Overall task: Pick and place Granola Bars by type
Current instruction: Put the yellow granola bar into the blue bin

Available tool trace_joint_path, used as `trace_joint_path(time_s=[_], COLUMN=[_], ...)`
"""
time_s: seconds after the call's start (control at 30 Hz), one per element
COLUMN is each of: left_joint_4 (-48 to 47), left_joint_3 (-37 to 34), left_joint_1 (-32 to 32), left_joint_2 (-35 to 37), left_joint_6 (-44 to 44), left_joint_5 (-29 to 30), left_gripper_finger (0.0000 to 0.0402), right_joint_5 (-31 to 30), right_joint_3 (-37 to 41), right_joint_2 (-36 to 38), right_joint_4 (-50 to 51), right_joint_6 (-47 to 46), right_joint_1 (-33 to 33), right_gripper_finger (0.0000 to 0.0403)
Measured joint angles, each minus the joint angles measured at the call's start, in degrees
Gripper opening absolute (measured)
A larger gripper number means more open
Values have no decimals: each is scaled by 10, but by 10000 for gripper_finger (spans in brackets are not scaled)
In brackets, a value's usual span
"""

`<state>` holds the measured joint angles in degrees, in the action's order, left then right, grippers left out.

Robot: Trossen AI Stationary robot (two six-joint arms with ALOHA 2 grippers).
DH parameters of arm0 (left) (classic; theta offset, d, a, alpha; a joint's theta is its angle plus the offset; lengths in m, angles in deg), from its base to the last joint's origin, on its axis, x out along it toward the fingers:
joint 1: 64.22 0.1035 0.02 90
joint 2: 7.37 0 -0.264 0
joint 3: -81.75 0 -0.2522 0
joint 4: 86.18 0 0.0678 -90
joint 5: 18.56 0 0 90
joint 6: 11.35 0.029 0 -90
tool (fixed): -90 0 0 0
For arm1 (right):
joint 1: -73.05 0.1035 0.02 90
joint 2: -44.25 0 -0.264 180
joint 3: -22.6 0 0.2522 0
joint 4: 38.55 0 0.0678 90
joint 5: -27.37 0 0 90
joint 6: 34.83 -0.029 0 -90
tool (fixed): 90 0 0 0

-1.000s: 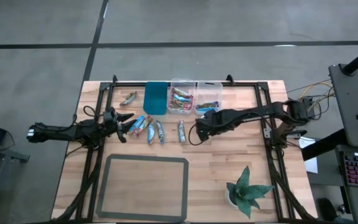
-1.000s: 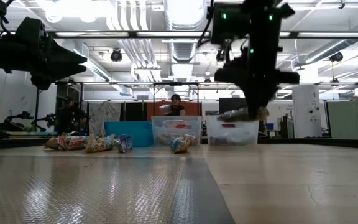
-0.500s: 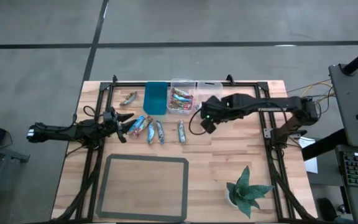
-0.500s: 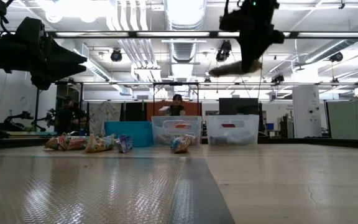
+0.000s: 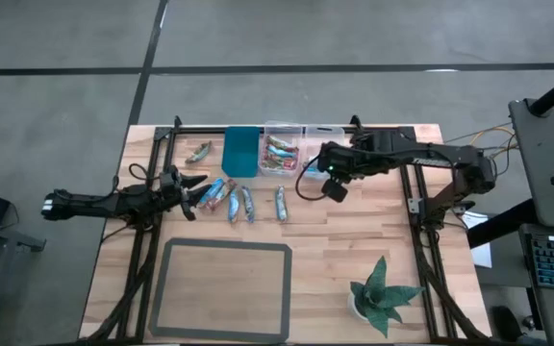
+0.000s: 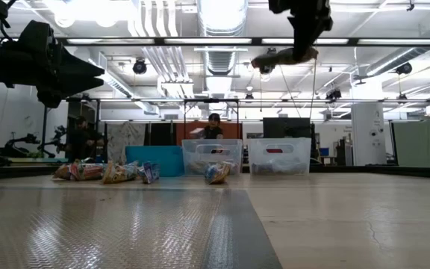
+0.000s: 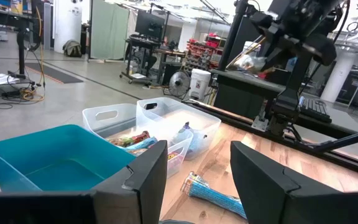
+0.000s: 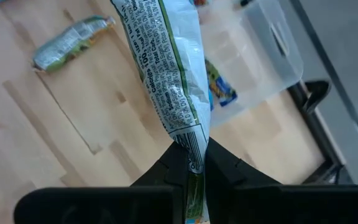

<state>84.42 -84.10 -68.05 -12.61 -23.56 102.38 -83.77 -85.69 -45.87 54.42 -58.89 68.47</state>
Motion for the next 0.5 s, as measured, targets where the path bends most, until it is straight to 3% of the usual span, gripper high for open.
trace_joint_path(time_s=[0.2,0.5], left_joint_4=[0,0], left_joint_3=[0,0], left_joint_1=[0,0], left_joint_2=[0,0], left_joint_6=[0,0], left_joint_5=[0,0], left_gripper_finger=[159,159], right_joint_5=[1,6], right_joint_3=[-34,-45], right_joint_2=[5,16], right_joint_4=[-7,-116], right_joint_6=[74,108], right_joint_1=[0,0], right_gripper_finger=[17,17])
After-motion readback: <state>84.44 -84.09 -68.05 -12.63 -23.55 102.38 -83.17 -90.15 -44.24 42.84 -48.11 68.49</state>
